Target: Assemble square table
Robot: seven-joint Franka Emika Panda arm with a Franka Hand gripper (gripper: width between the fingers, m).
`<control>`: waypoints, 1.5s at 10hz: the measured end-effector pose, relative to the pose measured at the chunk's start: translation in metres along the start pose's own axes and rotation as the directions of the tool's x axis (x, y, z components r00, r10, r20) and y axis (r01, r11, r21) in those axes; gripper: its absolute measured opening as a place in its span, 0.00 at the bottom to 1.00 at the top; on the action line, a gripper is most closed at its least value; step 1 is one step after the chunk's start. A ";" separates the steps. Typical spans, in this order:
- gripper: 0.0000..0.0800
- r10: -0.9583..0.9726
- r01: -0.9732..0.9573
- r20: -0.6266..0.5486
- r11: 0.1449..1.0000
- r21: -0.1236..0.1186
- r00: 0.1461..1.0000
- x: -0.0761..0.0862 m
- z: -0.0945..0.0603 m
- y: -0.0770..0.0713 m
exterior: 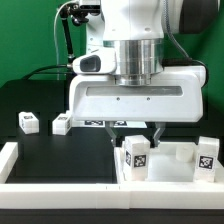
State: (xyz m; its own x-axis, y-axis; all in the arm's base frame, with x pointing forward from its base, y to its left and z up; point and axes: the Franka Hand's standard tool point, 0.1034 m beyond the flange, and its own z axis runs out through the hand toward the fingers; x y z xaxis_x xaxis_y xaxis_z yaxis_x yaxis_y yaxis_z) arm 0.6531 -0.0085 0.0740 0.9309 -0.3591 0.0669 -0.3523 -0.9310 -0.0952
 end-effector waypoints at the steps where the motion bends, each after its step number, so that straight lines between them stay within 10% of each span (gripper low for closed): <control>1: 0.31 0.036 -0.036 0.000 0.999 0.000 0.999 0.000 0.000 0.000; 4: 0.03 0.223 -0.222 0.008 0.975 -0.002 0.975 -0.003 0.002 -0.001; 10: 0.01 0.620 -0.620 0.007 0.784 0.022 0.785 0.002 0.015 -0.004; 12: 0.20 0.595 -0.595 0.005 0.803 0.022 0.803 0.003 0.014 -0.003; 14: 0.64 0.440 -0.439 0.002 0.898 0.028 0.898 0.005 0.004 0.003; 15: 0.64 0.321 -0.321 -0.007 0.947 0.023 0.947 0.006 -0.002 0.004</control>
Offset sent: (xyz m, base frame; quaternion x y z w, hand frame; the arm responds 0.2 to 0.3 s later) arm 0.0000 0.0000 0.0000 0.0000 0.0000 0.1296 0.9916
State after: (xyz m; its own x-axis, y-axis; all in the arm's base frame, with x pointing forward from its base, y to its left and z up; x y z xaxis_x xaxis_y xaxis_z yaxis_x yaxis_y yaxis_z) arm 0.6573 -0.0142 0.0756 0.7676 -0.6397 0.0396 -0.6304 -0.7646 -0.1341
